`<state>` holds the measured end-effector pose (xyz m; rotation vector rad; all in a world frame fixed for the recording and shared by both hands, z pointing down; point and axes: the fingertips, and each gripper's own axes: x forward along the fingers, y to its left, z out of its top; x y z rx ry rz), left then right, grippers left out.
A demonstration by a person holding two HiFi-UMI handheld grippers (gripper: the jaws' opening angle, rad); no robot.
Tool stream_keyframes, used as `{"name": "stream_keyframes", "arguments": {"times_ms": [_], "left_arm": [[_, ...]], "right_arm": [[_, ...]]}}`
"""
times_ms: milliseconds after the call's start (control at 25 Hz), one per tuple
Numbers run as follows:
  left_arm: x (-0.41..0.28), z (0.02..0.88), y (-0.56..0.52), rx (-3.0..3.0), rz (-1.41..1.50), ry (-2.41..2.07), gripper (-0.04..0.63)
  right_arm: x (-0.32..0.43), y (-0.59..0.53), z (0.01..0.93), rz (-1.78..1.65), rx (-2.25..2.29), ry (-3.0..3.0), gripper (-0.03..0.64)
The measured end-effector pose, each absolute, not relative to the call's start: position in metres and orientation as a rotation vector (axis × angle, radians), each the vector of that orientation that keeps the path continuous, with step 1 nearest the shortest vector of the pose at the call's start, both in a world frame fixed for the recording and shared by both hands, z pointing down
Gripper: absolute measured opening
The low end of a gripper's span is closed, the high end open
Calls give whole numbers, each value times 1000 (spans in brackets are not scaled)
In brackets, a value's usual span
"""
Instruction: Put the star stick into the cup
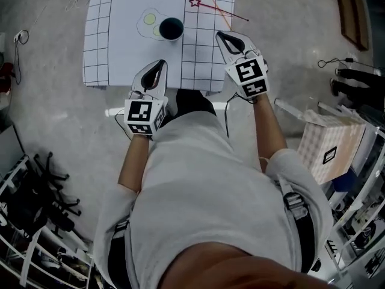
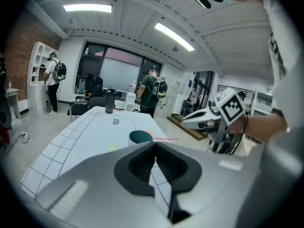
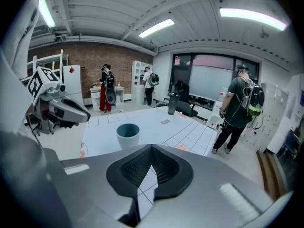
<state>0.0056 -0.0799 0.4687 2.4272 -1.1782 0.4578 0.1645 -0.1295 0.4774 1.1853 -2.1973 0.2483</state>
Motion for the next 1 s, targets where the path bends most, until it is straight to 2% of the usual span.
{"name": "stream_keyframes", "arguments": {"times_ms": [280,920,1000], "left_arm": [[2,504,-99,2305,524,-1219,3],[-10,537,-112,2134,528,-1317,3],[-12,537,-114,2133,529,-1318,3]], "right_arm": [[172,-197,550,204,823,-2050,-2],[179,-264,635,139,540,-1844,0],[179,-268,642,143,513,-1827,23]]}}
